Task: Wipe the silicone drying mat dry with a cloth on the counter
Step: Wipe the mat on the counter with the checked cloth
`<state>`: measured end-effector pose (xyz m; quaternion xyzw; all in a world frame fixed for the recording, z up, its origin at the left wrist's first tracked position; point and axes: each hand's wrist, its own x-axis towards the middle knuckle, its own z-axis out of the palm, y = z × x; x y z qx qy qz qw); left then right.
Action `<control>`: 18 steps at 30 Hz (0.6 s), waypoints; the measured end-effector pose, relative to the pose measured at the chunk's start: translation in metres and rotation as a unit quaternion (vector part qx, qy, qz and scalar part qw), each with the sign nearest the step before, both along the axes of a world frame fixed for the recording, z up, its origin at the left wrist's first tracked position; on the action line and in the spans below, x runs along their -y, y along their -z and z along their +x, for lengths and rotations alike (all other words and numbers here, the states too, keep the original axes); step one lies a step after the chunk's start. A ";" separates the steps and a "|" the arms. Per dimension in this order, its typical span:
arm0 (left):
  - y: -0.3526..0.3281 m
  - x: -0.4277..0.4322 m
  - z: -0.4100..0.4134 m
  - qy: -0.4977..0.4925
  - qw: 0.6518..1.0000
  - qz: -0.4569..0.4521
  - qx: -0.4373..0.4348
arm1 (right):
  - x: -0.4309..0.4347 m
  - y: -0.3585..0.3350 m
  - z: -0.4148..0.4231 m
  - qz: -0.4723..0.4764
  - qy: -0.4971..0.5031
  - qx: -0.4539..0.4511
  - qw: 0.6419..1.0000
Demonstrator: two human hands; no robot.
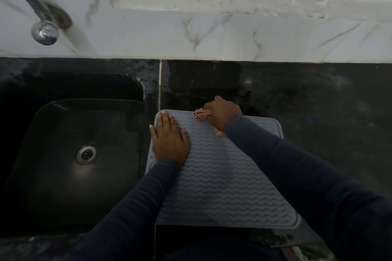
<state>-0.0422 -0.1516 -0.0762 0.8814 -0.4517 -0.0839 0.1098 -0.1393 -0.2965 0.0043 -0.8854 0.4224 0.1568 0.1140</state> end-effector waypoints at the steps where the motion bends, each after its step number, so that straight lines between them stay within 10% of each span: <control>1: -0.002 0.002 -0.002 0.010 1.000 0.004 0.007 | 0.002 0.001 -0.007 -0.001 0.005 -0.002 1.000; 18: -0.002 0.033 -0.059 0.208 0.978 -0.013 -0.029 | 0.050 -0.001 -0.170 -0.085 0.164 -0.077 0.980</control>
